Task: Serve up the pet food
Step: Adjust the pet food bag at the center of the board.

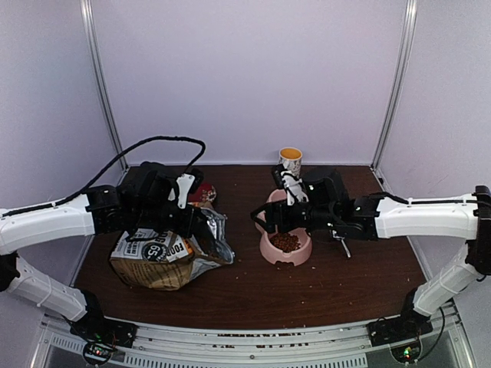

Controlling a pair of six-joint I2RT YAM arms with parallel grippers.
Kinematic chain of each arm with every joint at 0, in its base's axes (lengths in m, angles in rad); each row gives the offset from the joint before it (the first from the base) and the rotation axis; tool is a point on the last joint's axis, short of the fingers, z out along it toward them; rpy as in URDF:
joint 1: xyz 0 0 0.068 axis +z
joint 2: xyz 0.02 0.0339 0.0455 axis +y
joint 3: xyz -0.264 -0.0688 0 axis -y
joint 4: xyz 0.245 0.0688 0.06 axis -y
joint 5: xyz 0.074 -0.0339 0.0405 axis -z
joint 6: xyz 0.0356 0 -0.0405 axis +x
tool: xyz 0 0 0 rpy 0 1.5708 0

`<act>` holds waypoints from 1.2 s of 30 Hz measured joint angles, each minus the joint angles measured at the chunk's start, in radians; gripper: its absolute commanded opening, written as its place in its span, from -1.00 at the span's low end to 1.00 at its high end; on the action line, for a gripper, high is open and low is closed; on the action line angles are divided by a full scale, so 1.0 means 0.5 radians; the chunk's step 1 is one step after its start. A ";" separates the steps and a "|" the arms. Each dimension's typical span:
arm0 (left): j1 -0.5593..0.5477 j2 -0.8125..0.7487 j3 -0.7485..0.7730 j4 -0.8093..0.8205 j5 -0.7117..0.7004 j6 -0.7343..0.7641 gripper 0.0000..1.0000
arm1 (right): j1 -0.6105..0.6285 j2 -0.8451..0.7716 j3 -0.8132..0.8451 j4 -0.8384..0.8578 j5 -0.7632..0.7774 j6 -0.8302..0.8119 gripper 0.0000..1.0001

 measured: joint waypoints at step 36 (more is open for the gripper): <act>-0.004 -0.070 -0.045 0.003 0.019 0.009 -1.00 | 0.121 0.958 0.472 0.482 -0.558 0.512 -0.96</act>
